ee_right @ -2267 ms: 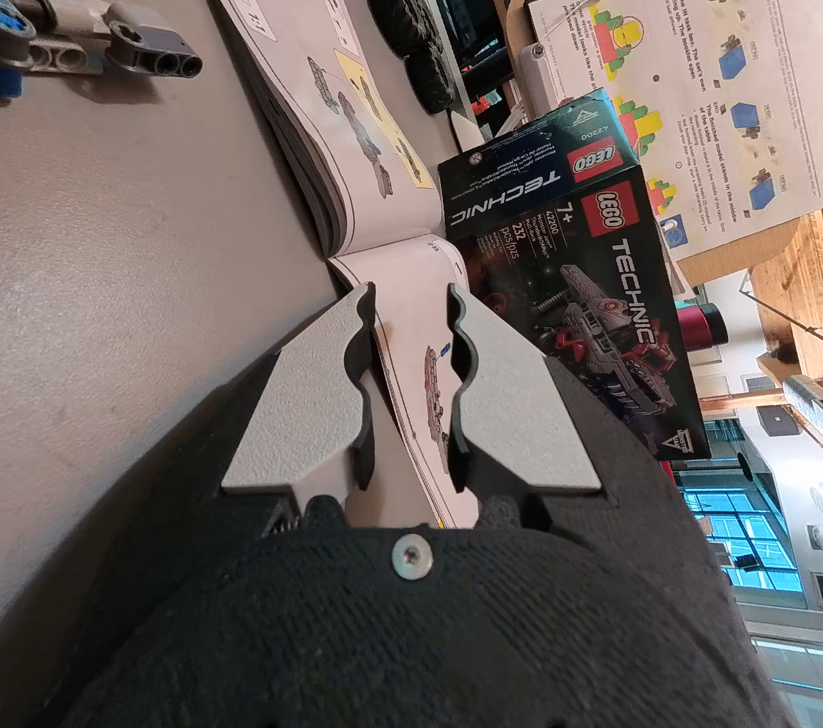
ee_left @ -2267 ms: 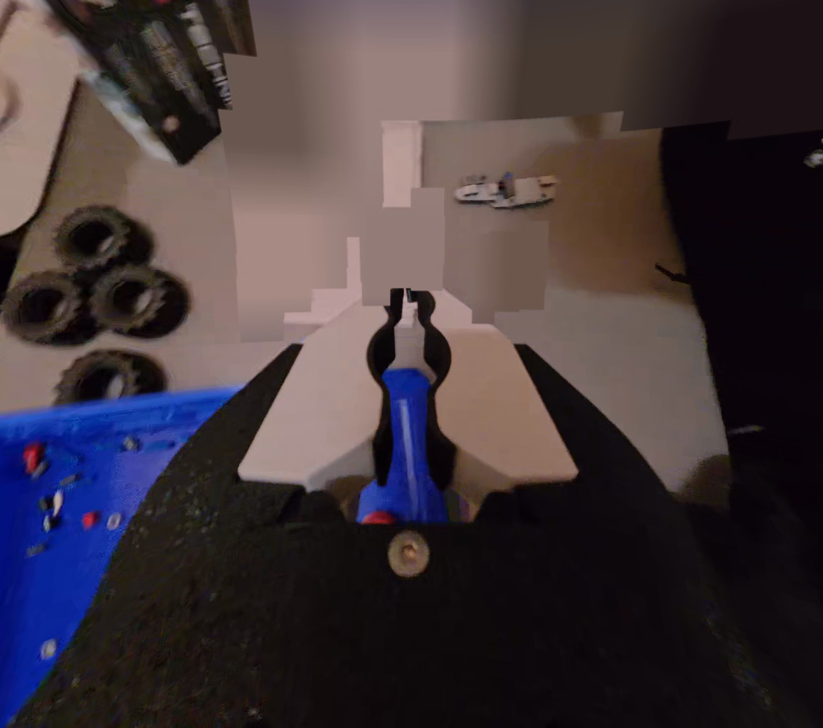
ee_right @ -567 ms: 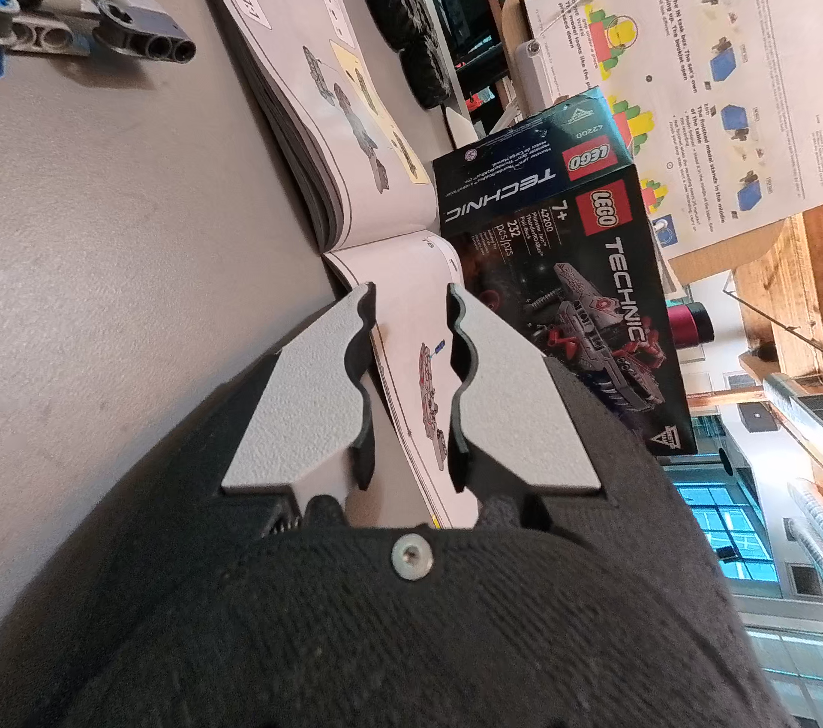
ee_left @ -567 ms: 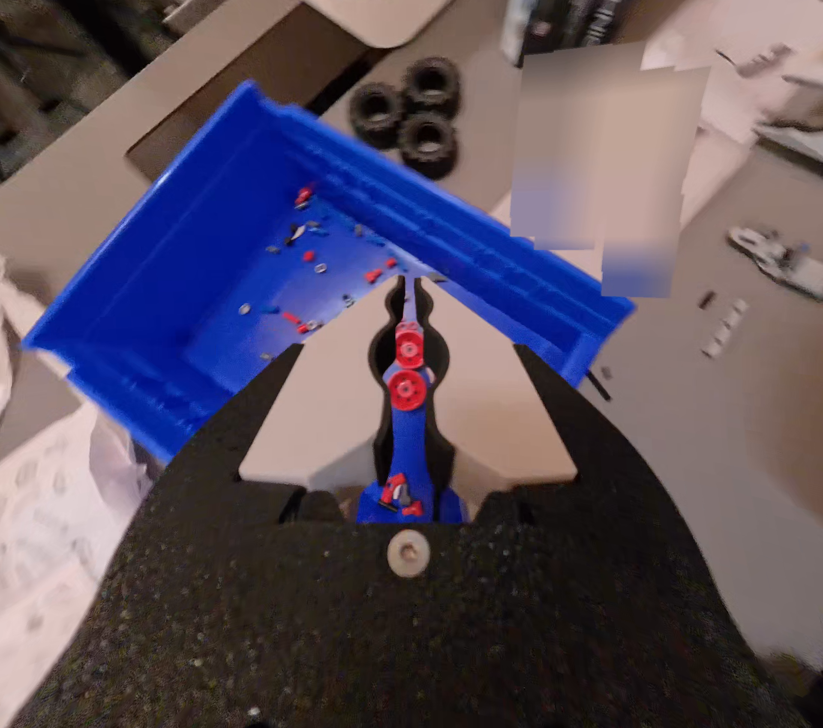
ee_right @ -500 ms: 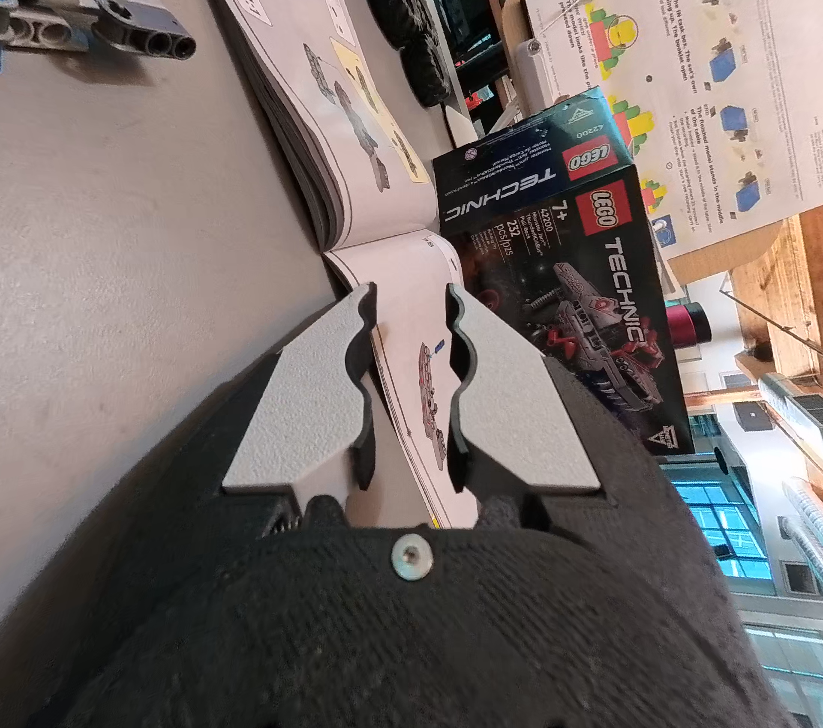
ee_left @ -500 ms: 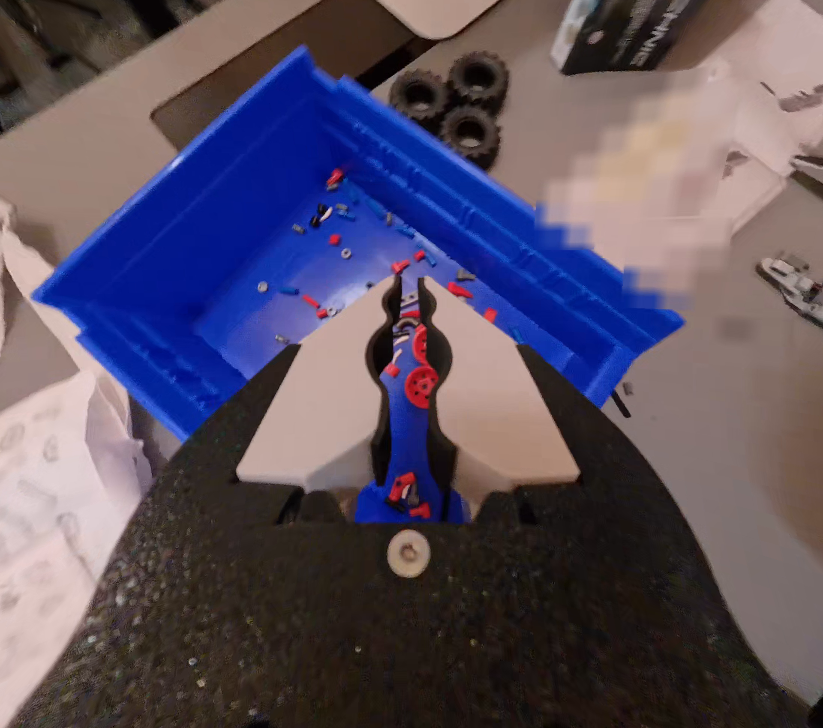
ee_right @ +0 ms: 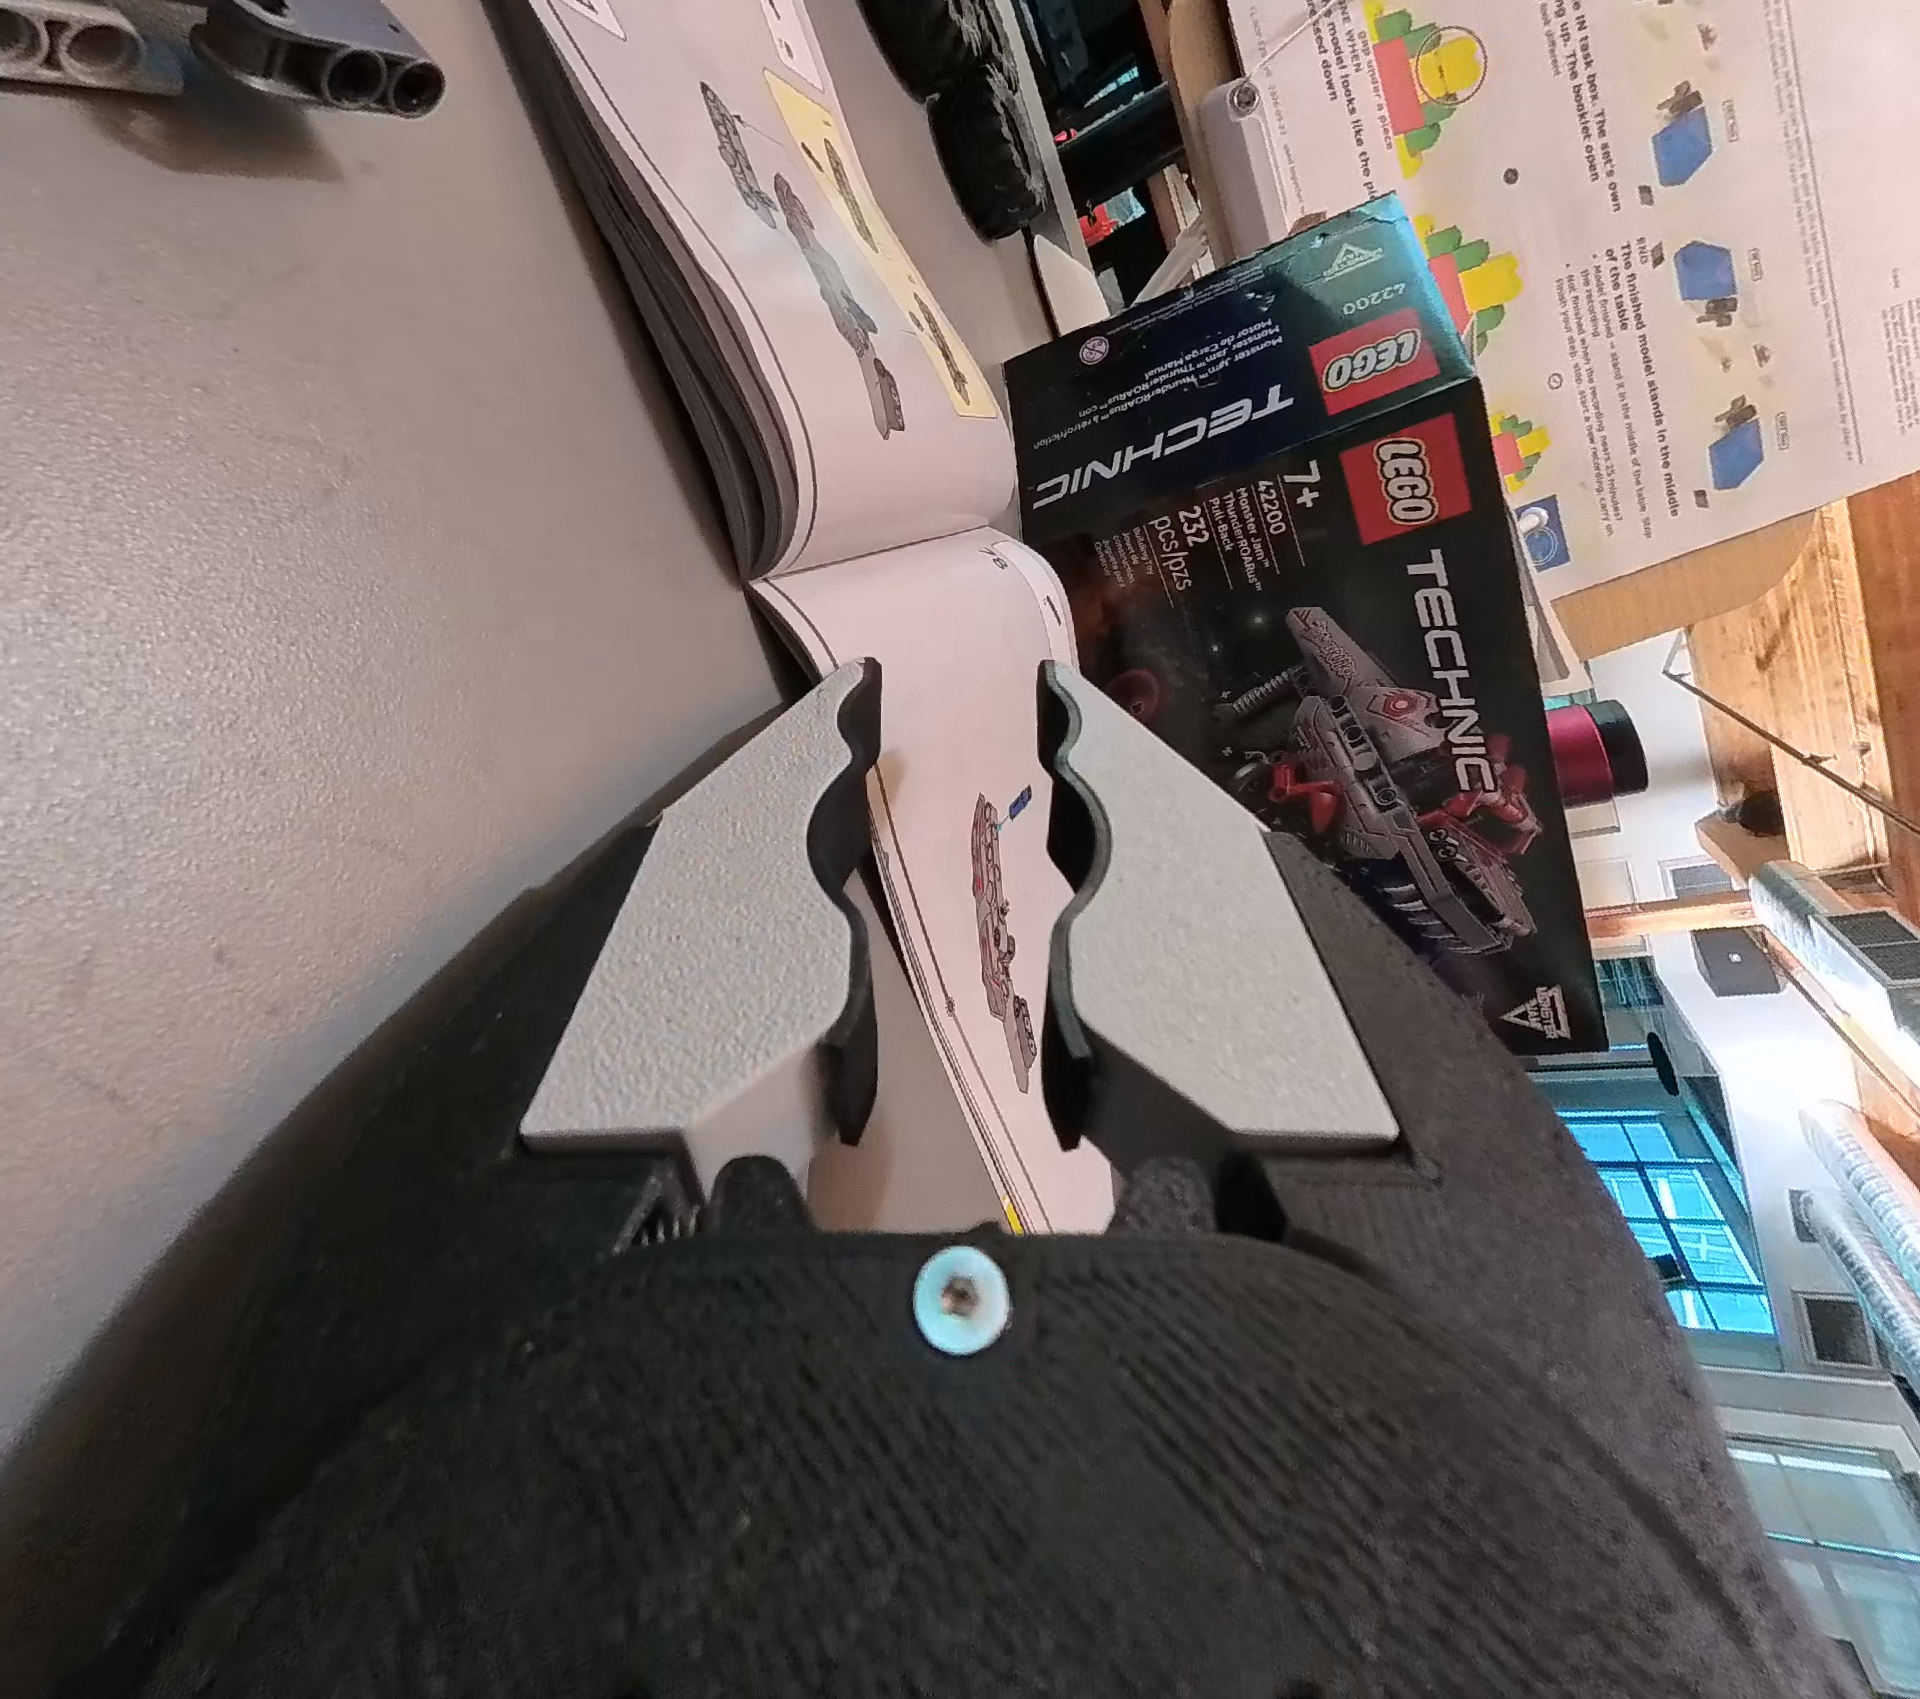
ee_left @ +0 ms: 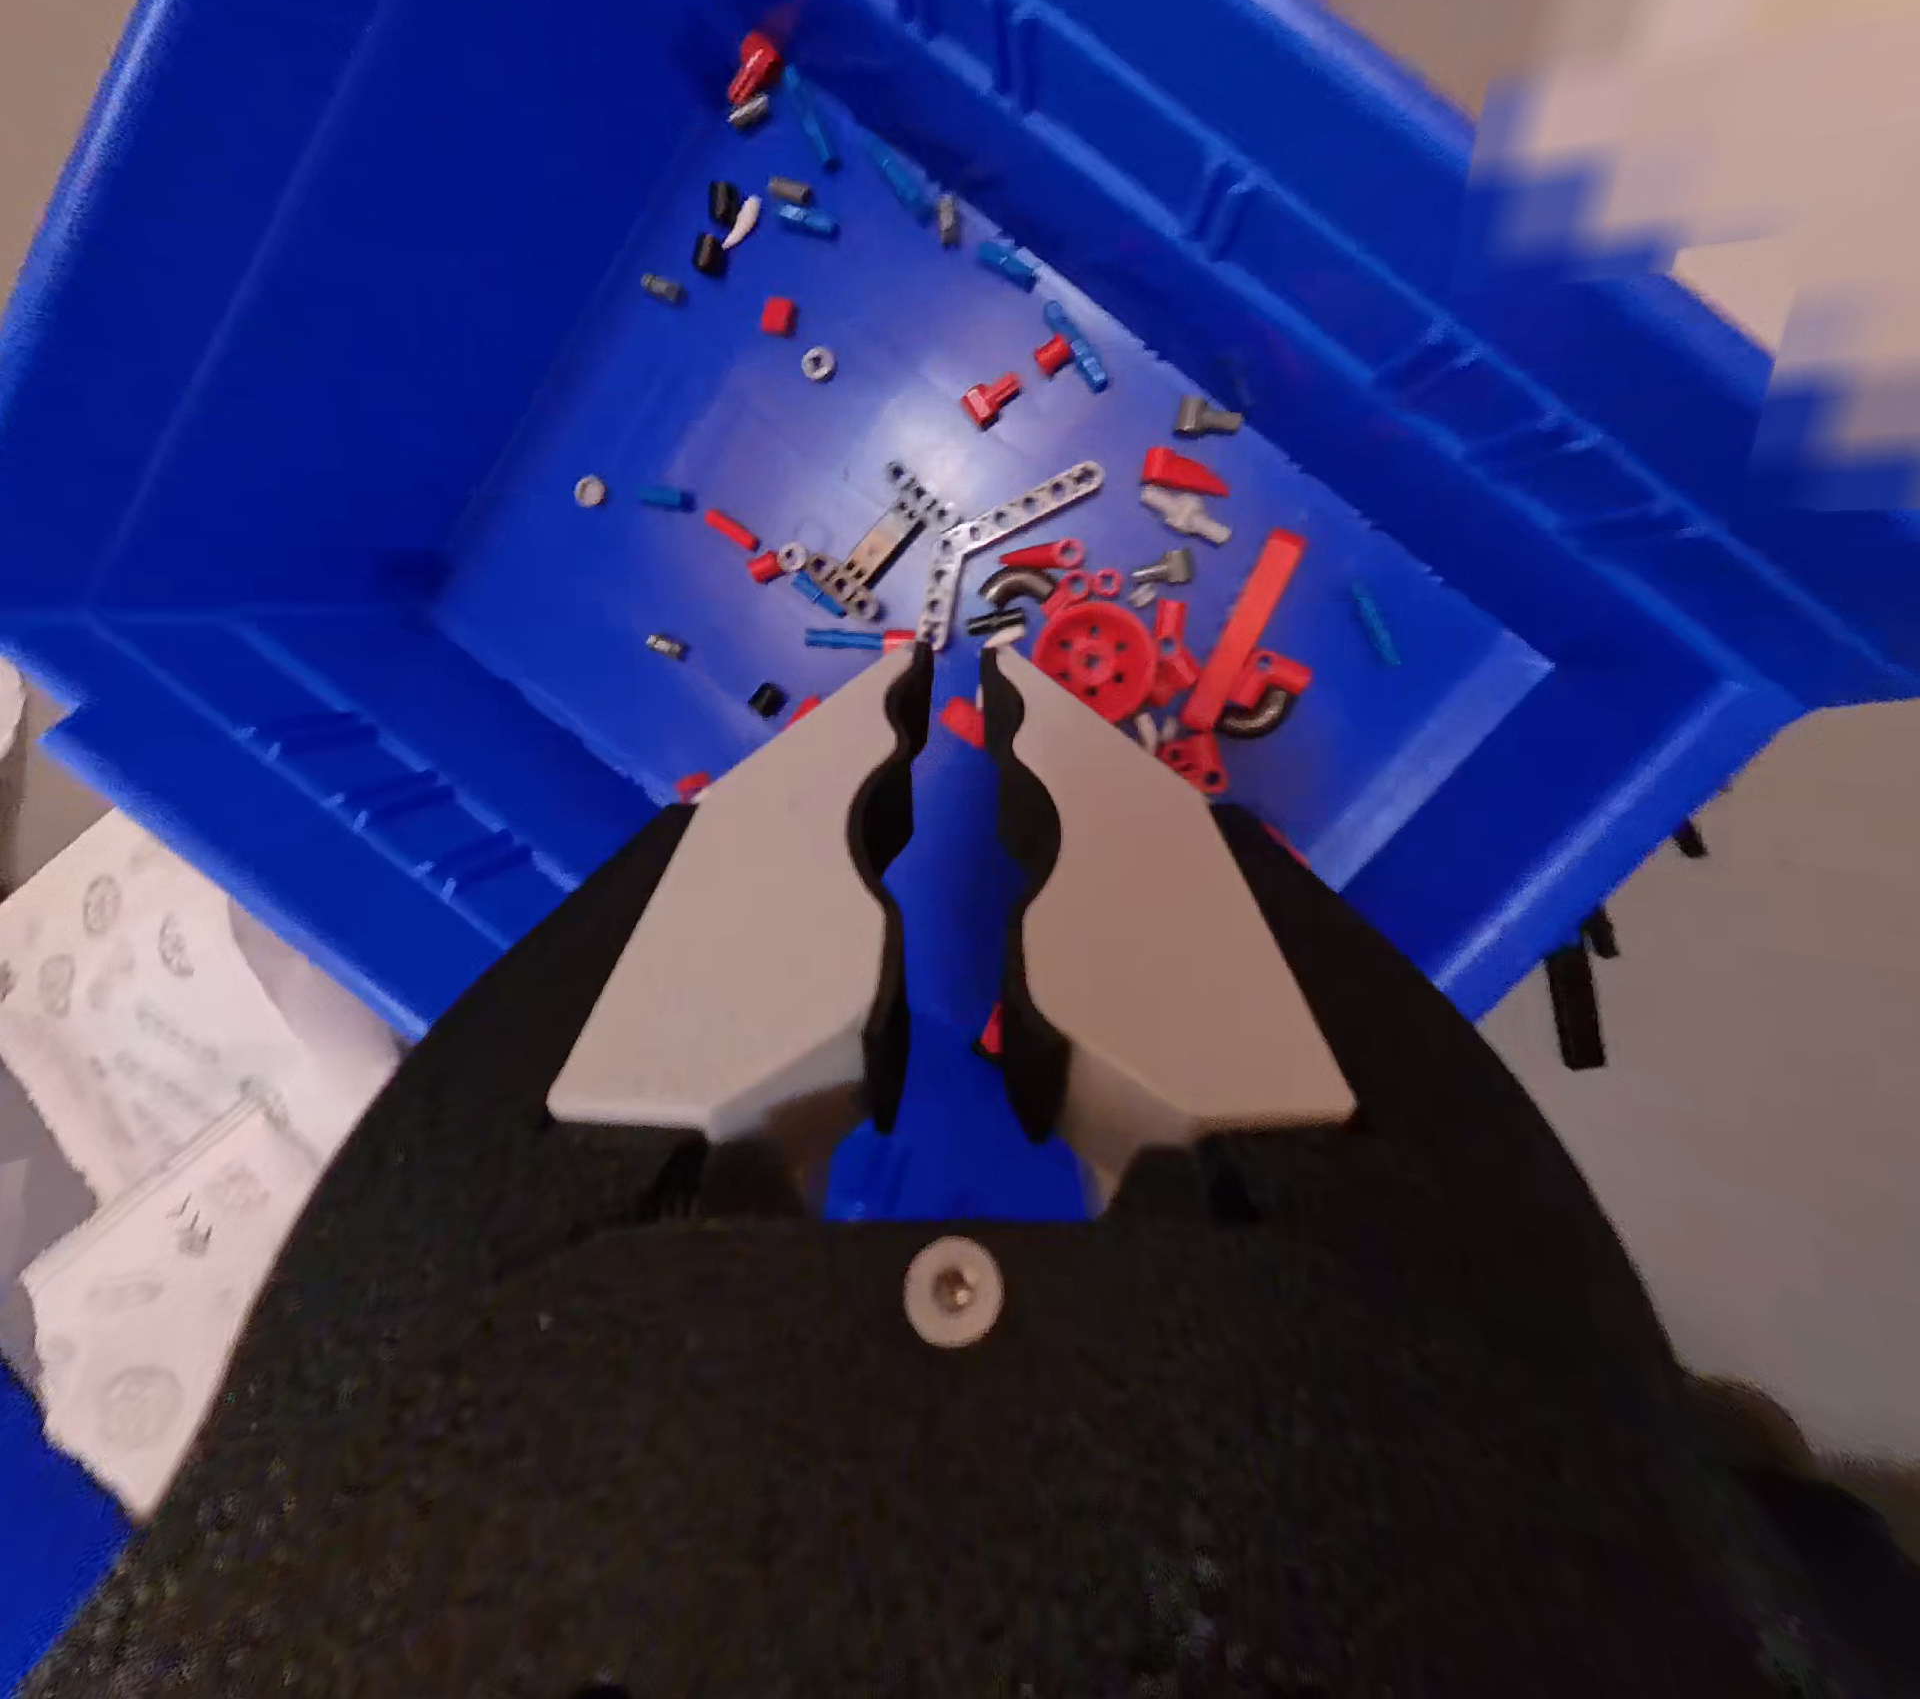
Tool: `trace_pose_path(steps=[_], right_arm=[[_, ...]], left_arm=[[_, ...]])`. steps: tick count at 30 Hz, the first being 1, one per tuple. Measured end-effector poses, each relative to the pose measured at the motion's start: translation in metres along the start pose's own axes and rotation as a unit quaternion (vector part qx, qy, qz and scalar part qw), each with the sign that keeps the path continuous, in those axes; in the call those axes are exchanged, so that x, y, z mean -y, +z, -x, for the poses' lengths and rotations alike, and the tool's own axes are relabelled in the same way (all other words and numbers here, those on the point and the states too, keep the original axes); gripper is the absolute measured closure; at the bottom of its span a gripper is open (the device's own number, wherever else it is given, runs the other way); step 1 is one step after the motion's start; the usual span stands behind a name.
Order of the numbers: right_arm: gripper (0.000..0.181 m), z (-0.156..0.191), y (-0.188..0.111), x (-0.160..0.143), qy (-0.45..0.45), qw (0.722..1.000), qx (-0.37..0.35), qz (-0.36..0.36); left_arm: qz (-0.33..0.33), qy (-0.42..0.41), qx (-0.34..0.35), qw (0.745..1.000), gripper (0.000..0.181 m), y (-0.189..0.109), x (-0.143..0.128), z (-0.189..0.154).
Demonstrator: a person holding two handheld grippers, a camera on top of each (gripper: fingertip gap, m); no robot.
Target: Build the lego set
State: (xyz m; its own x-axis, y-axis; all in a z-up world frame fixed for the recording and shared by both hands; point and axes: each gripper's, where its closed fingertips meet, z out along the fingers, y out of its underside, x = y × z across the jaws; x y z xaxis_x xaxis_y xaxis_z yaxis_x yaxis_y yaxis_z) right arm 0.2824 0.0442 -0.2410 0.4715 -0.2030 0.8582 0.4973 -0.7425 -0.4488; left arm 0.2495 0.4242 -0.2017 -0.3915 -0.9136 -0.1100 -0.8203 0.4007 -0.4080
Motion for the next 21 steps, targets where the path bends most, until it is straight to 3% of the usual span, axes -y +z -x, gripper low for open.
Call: trace_pose_path(steps=[1,9,12,21], right_arm=[[0.153,0.000,0.000,0.000,0.000,1.000,0.000,0.000],[0.153,0.000,0.000,0.000,0.000,1.000,0.000,0.001],[0.153,0.000,0.000,0.000,0.000,1.000,0.000,0.001],[0.154,0.000,0.000,0.000,0.000,1.000,0.001,0.001]], left_arm=[[0.009,-0.009,0.015,1.000,0.174,0.001,-0.003,0.006],[0.051,-0.014,0.051,0.997,0.171,0.008,-0.018,0.021],[0.048,-0.016,0.040,0.998,0.171,0.010,-0.016,0.017],[0.014,-0.076,0.124,0.989,0.169,-0.015,-0.015,0.048]])
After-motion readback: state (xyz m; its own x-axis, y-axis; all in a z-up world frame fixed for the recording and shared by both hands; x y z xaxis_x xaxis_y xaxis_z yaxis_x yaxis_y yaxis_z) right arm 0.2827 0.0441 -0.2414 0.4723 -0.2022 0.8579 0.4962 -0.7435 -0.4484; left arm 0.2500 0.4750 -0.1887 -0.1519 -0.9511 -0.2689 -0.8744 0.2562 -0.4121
